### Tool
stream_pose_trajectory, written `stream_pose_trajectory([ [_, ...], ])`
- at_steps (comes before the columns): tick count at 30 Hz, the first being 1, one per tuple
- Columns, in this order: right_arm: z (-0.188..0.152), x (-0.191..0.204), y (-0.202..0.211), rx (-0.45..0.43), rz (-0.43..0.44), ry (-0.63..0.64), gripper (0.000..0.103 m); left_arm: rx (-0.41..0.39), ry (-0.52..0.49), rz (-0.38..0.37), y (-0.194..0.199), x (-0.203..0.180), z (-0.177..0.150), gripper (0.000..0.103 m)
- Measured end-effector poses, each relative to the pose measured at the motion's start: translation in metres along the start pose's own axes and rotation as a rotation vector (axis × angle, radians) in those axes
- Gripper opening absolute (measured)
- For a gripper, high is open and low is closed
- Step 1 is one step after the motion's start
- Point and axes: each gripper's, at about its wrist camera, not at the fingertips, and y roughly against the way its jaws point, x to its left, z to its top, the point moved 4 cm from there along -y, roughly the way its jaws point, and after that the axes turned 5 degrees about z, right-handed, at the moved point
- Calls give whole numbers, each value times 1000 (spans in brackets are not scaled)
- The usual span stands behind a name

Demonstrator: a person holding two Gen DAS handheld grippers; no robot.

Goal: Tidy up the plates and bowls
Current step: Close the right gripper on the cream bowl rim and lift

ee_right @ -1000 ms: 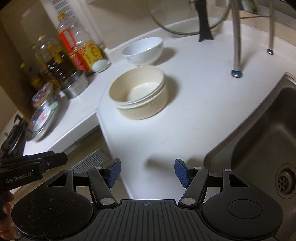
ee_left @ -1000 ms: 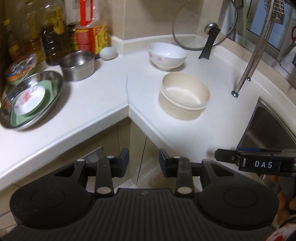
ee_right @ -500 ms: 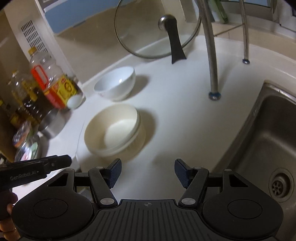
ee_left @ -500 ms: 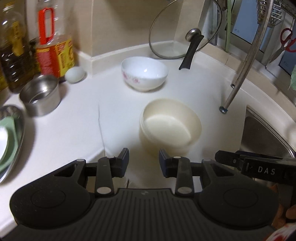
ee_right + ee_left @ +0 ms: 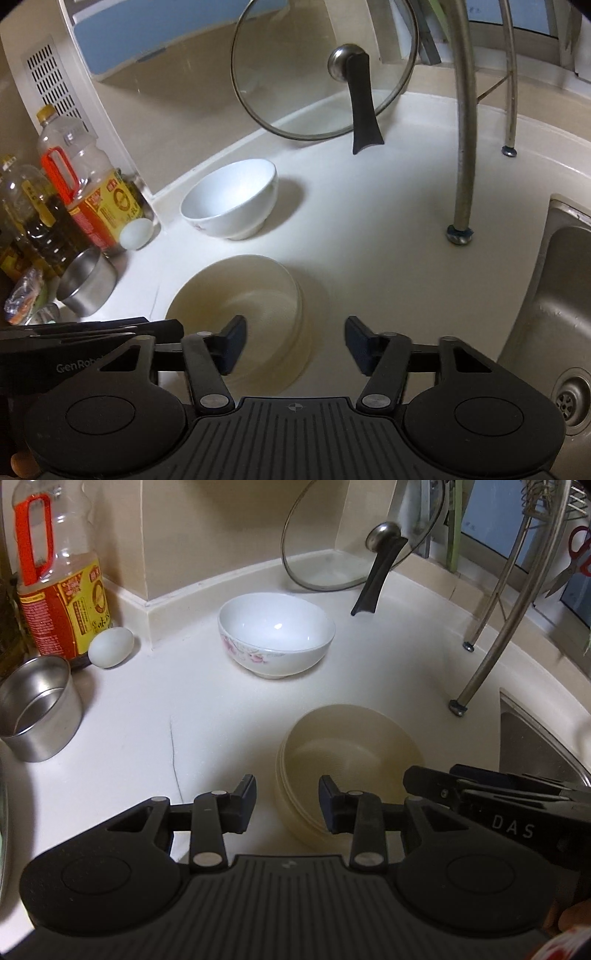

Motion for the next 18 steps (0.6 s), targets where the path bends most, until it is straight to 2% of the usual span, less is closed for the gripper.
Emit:
stream_pose_trajectory([
  [11,1,4,-18,31,-9,10,38,20,-27,-14,-17,2,4,33],
  [16,2,4,-20,32,-13,20,27,21,-34,-18,-20,1,3,24],
  [17,2,4,-20,32,-14,20,22,23,-33,-21,-21,1,3,19],
  [18,2,4,-21,33,-12,18,19,22,-34,-19,-22,1,3,19],
])
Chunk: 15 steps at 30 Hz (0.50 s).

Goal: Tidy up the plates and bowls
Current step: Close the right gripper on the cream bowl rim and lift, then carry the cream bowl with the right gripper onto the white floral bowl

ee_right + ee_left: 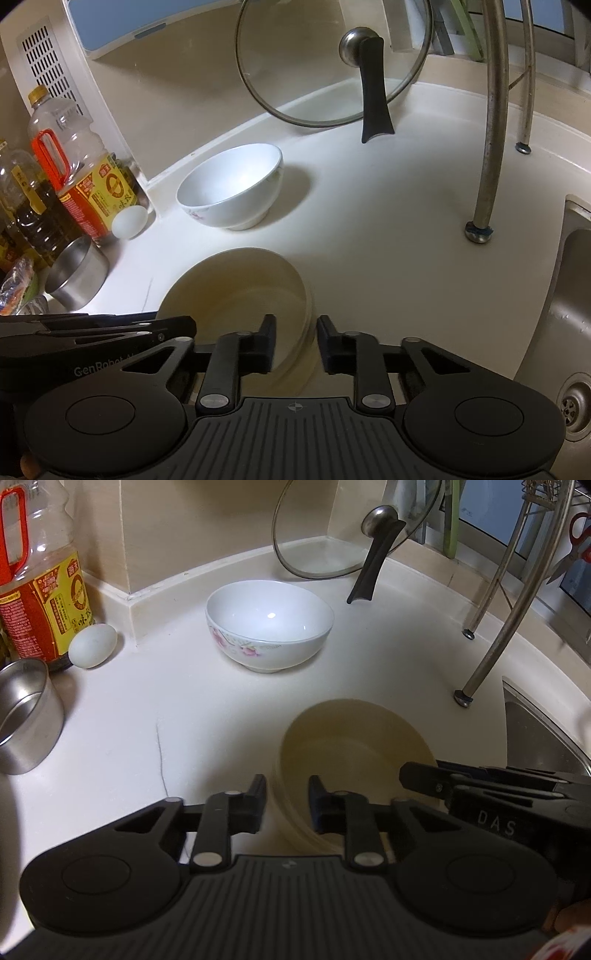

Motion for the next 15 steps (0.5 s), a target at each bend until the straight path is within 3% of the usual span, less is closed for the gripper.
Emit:
stream_pose_trajectory([
  [15,29,9,13,-54,48,-16,17,-95,13,-2,28,8,29,19],
])
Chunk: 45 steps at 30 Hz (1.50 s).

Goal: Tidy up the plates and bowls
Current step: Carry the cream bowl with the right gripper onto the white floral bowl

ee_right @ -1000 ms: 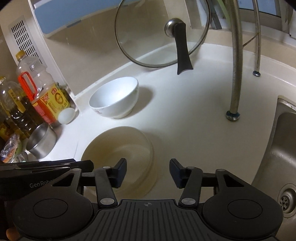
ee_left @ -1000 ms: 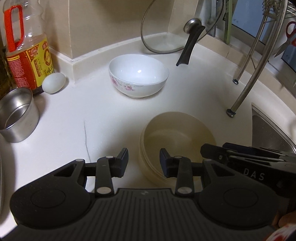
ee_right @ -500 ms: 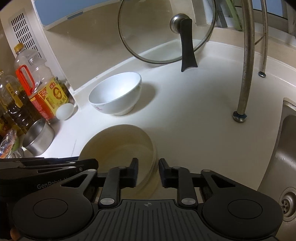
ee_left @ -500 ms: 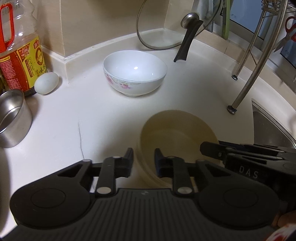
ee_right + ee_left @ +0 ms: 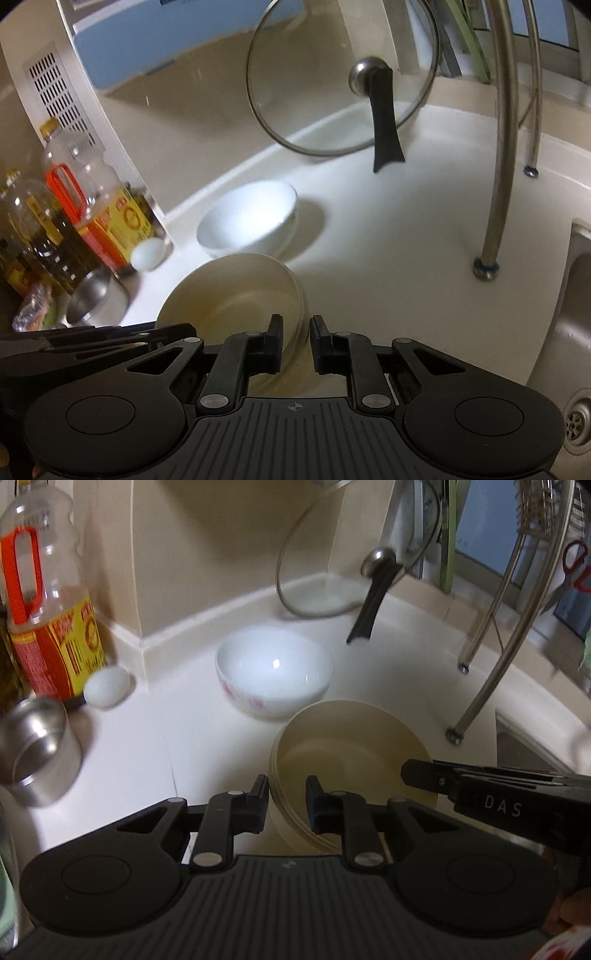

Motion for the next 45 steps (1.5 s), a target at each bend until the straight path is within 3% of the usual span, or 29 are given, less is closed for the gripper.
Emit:
stream_pose_trajectory([
  [11,47,24,-16,-44,39,-1,17,-85,0,23,-3,18,49,19],
  [24,103,20,-58,-69,57,-33,17,-112,5,34,-46,37,101,19],
  [45,101,-2,-108,-11,49,-76,17,-41,-5,57,-96,44,101,19],
])
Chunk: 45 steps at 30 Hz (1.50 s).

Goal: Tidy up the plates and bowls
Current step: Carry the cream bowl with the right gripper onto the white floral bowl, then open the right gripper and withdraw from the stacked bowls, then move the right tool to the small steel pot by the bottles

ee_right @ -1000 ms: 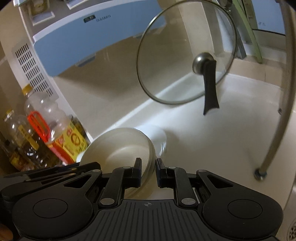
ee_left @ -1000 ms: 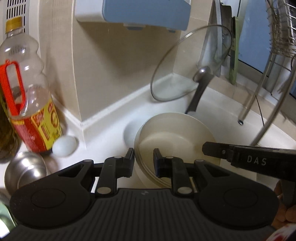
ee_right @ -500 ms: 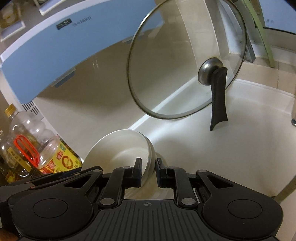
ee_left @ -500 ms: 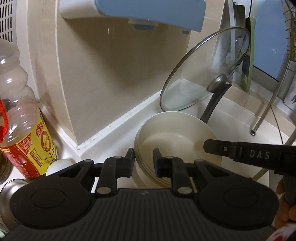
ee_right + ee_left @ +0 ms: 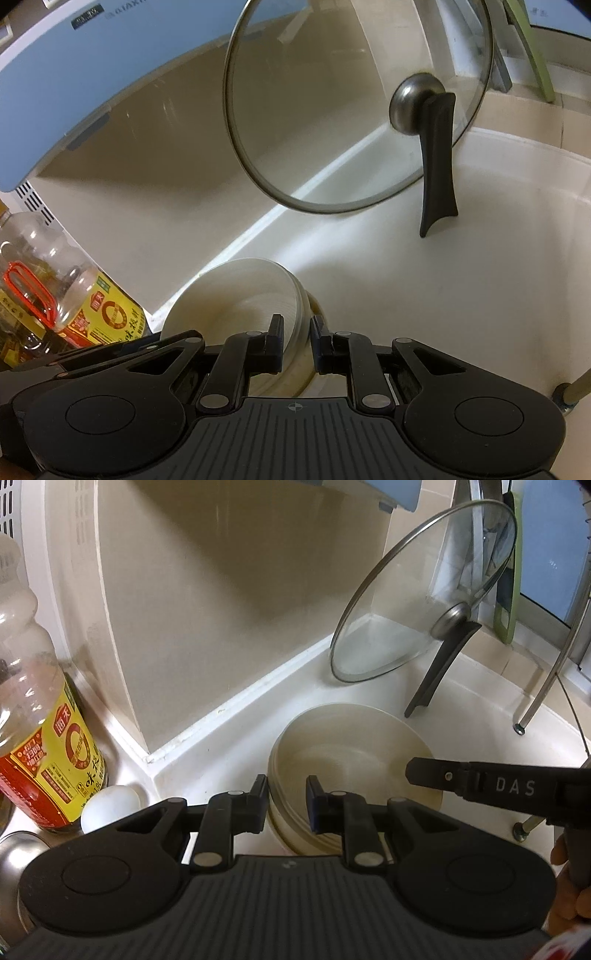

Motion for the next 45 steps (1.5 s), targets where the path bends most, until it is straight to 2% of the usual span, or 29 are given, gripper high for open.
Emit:
stream_pose_trajectory([
  [19,0,-5,-8,22,-5,-25,20,0,-6,12,-2,-1,0,19],
  [20,0,-6,-7,19,0,-27,26,-3,-6,16,-1,-1,0,20],
  [21,0,-5,-5,10,2,-27,40,-5,-3,17,0,0,1,20],
  [23,1,-4,0,-17,-2,-16,56,-8,9,16,5,2,1,20],
  [27,1,2,12,-52,6,-1,59,-25,34,9,21,8,1,23],
  [30,-3,3,24,-61,26,-11,60,-31,37,1,36,11,-2,29],
  [34,-13,5,40,-57,48,-24,64,-35,31,6,59,13,-12,30],
  [45,-62,2,94,-8,59,-41,73,6,64,48,119,16,-63,32],
])
